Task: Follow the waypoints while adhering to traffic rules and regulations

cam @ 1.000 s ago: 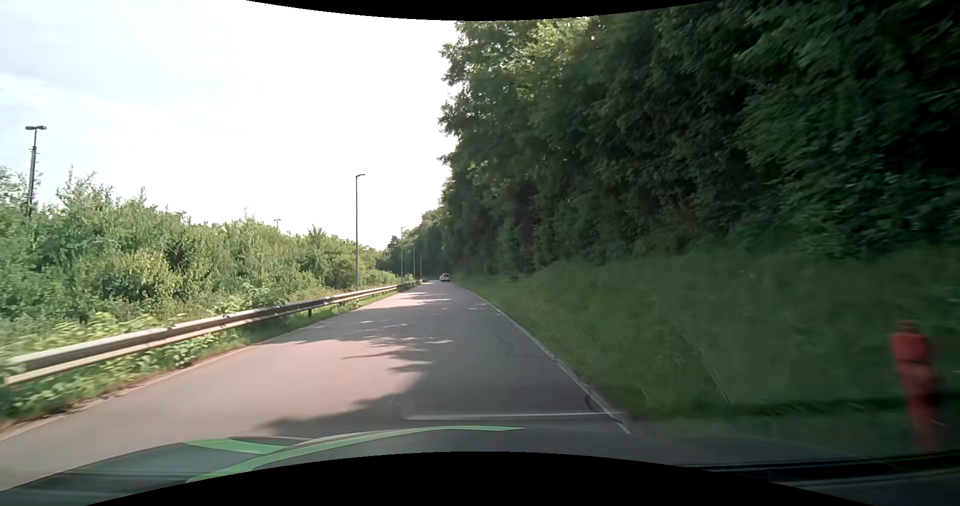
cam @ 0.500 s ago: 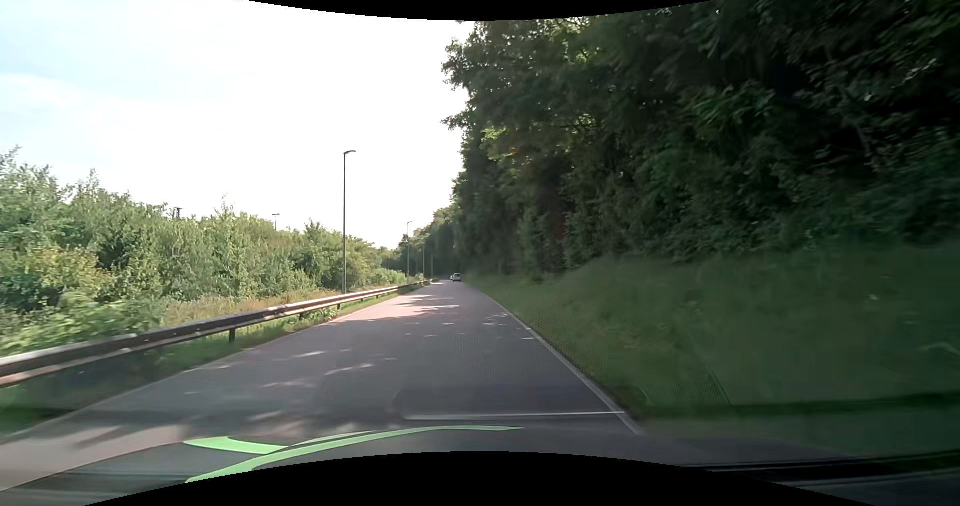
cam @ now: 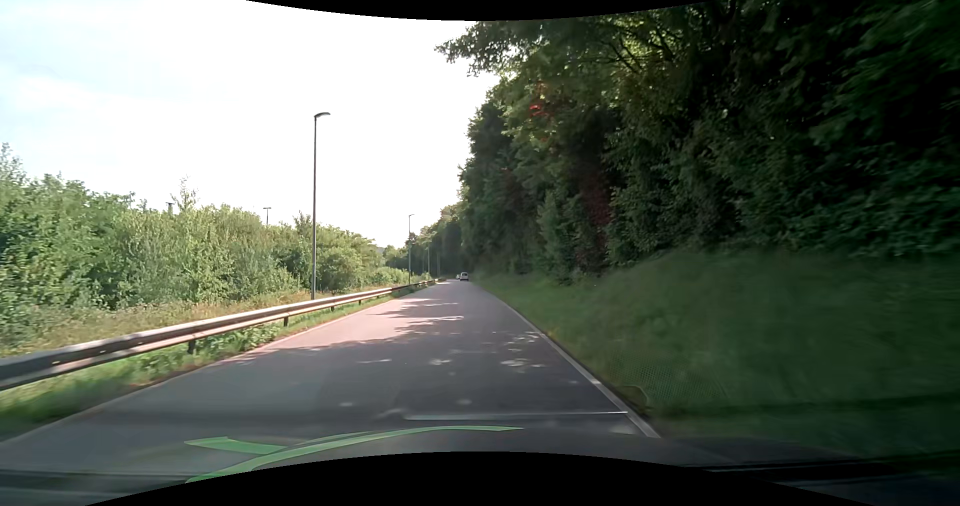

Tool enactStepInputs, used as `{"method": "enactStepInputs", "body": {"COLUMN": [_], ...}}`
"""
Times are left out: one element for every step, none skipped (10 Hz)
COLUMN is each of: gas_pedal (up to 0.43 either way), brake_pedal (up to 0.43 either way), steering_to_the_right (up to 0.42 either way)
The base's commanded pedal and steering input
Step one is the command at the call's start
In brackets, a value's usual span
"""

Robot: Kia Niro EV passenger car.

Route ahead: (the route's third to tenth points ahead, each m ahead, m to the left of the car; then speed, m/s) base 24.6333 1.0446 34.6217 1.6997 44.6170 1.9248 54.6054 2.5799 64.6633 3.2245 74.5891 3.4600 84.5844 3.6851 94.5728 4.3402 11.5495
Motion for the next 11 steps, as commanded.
{"method": "enactStepInputs", "body": {"gas_pedal": [0.110, 0.110, 0.110, 0.110, 0.110, 0.110, 0.110, 0.110, 0.110, 0.118, 0.118], "brake_pedal": [0.000, 0.000, 0.000, 0.000, 0.000, 0.000, 0.000, 0.000, 0.000, 0.000, 0.000], "steering_to_the_right": [-0.009, -0.007, -0.007, -0.007, -0.007, -0.006, -0.006, -0.006, -0.005, -0.006, -0.005]}}
